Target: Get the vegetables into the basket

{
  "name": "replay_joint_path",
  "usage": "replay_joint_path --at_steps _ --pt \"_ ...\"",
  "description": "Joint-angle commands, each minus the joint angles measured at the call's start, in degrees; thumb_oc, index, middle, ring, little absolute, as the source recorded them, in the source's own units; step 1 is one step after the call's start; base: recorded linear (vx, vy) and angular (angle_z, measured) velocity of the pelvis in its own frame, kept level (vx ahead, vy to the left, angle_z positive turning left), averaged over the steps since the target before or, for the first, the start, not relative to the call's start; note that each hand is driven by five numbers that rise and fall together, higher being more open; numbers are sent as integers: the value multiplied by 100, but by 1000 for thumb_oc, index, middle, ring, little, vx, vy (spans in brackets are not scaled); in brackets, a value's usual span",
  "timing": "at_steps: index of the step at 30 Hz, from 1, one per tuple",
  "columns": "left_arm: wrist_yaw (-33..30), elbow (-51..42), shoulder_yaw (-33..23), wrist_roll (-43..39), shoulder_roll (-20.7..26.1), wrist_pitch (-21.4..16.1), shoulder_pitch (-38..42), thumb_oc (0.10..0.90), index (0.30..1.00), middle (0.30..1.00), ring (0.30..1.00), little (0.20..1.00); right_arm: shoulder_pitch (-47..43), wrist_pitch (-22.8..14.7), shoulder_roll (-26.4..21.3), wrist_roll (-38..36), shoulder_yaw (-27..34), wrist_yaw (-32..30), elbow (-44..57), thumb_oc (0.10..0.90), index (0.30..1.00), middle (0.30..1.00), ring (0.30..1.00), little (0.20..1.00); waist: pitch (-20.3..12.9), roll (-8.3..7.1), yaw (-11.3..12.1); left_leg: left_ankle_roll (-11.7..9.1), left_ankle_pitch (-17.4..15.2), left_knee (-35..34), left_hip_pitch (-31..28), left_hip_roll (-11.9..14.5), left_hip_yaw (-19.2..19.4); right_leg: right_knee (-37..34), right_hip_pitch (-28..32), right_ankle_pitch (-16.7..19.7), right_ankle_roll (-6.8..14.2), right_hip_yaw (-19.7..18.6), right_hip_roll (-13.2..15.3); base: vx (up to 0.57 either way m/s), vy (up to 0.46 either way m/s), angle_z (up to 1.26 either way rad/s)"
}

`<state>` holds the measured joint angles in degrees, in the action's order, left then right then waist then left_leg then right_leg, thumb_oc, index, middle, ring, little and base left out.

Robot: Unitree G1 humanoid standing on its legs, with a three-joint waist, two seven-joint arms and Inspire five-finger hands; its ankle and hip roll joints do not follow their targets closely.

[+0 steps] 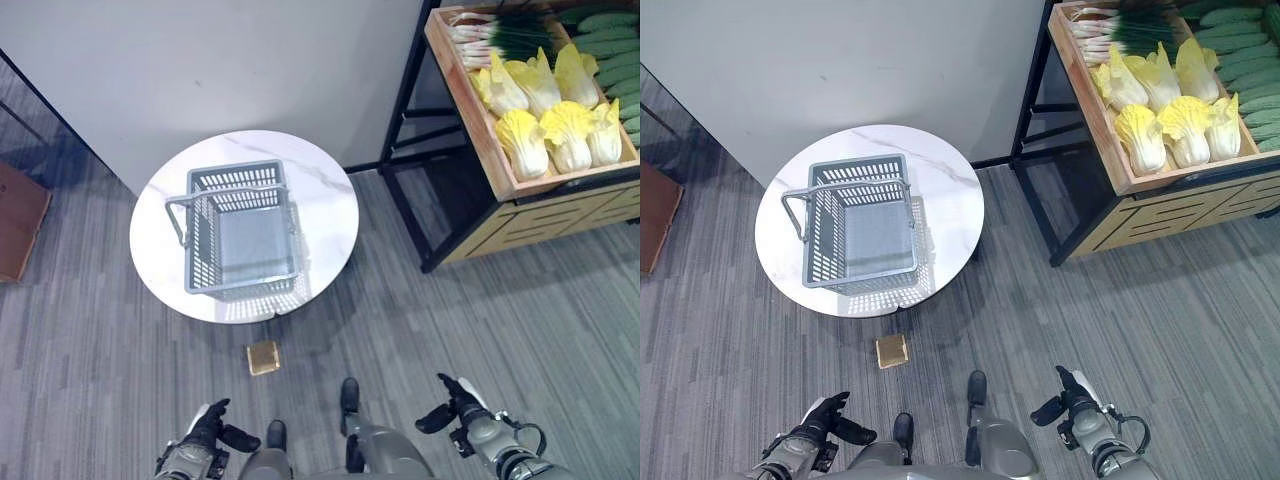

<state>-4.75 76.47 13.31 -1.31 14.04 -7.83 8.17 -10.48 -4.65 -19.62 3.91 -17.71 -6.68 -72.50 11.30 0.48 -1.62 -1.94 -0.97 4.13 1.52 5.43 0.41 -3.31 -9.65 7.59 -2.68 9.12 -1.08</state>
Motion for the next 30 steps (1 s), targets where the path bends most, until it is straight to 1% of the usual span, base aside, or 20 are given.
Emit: replay_joint_path --at_steps 1,2,4,5,6,7,8,9,11,14,20,22,23,25,30 --pt "0 -33 -100 -284 72 -81 1 900 1000 1000 1000 1000 153 -66 -157 -30 106 -100 -192 900 1000 1000 1000 1000 -60 -156 -14 -307 64 491 153 -330 -143 714 191 -598 606 -298 412 43 -21 7" --pt "-1 -33 -98 -284 72 -81 1 900 1000 1000 1000 1000 154 -66 -157 -30 107 -100 -191 900 1000 1000 1000 1000 -58 -156 -15 -307 64 491 150 -330 -145 713 195 -599 606 -296 413 70 28 8" --pt "-16 -24 -21 -216 32 -85 -26 900 1000 1000 1000 1000 188 -44 -201 -38 164 -120 -241 900 1000 1000 1000 1000 -94 -202 -25 -301 44 234 370 -135 -112 649 283 -639 666 -316 564 73 54 20" --pt "-16 -25 -20 -216 32 -85 -26 900 1000 1000 1000 1000 188 -44 -201 -38 164 -120 -241 900 1000 1000 1000 1000 -94 -202 -25 -301 44 234 369 -135 -112 649 283 -639 666 -316 564 92 78 29" --pt "-57 2 54 -118 16 -100 -29 900 1000 1000 1000 1000 171 -36 -215 -38 181 -150 -273 900 1000 1000 1000 1000 -112 -193 6 -325 177 4 551 0 -253 624 306 -652 706 -391 608 62 55 22" --pt "-58 2 55 -118 16 -100 -29 900 1000 1000 1000 1000 172 -36 -215 -37 182 -150 -273 900 1000 1000 1000 1000 -106 -193 9 -325 179 -5 539 0 -250 625 313 -655 706 -392 608 121 165 4" --pt "-64 20 86 -56 14 -103 -66 900 1000 1000 1000 1000 169 -40 -220 -15 180 -157 -271 900 1000 1000 1000 1000 -114 -134 28 -362 331 -175 607 84 -393 652 319 -701 725 -498 598 85 162 -11" --pt "-63 14 94 -47 27 -108 -76 900 1000 1000 1000 1000 152 -47 -236 -17 185 -159 -269 900 1000 1000 1000 1000 -105 -108 40 -375 370 -163 635 89 -410 691 314 -717 722 -551 609 105 223 -19" --pt "-60 46 90 4 56 -89 -100 900 1000 1000 1000 1000 192 -35 -200 -49 242 -153 -269 900 1000 1000 1000 1000 -131 -103 36 -347 319 -192 536 89 -314 722 327 -729 733 -641 635 60 193 -46" --pt "-49 52 111 80 108 -83 -98 900 1000 1000 1000 1000 199 -9 -148 -127 343 -153 -330 900 1000 1000 1000 1000 -148 -105 -6 -261 237 -297 423 0 -157 712 317 -630 831 -743 749 41 243 -39" --pt "-100 52 121 165 296 -81 2 900 1000 1000 1000 1000 155 29 17 -116 296 -117 -335 900 1000 1000 1000 1000 -119 -231 -11 -59 166 -611 233 -225 127 650 185 -347 1081 -983 965 -7 217 -29" --pt "-109 51 111 164 333 -80 25 900 1000 1000 1000 1000 139 37 43 -119 295 -119 -344 900 1000 1000 1000 1000 -111 -247 -4 -38 173 -684 205 -257 160 633 157 -295 1117 -1000 997 -13 130 -9" --pt "-134 83 61 164 421 -68 46 900 1000 1000 1000 1000 135 45 105 -125 270 -120 -306 900 1000 1000 1000 1000 -109 -300 4 -2 181 -781 160 -288 226 611 123 -223 1162 -1024 1034 -7 120 3" --pt "-136 82 53 165 440 -69 37 900 1000 1000 1000 1000 131 48 125 -123 267 -119 -301 900 1000 1000 1000 1000 -102 -316 13 9 177 -809 132 -293 272 623 105 -202 1176 -1021 1043 -3 96 -8" --pt "-134 168 -29 188 498 -48 -28 900 1000 1000 1000 1000 145 70 173 -84 261 -103 -336 900 1000 1000 1000 1000 -134 -397 65 42 136 -863 7 -313 392 599 127 -93 1239 -928 1085 18 45 -18"
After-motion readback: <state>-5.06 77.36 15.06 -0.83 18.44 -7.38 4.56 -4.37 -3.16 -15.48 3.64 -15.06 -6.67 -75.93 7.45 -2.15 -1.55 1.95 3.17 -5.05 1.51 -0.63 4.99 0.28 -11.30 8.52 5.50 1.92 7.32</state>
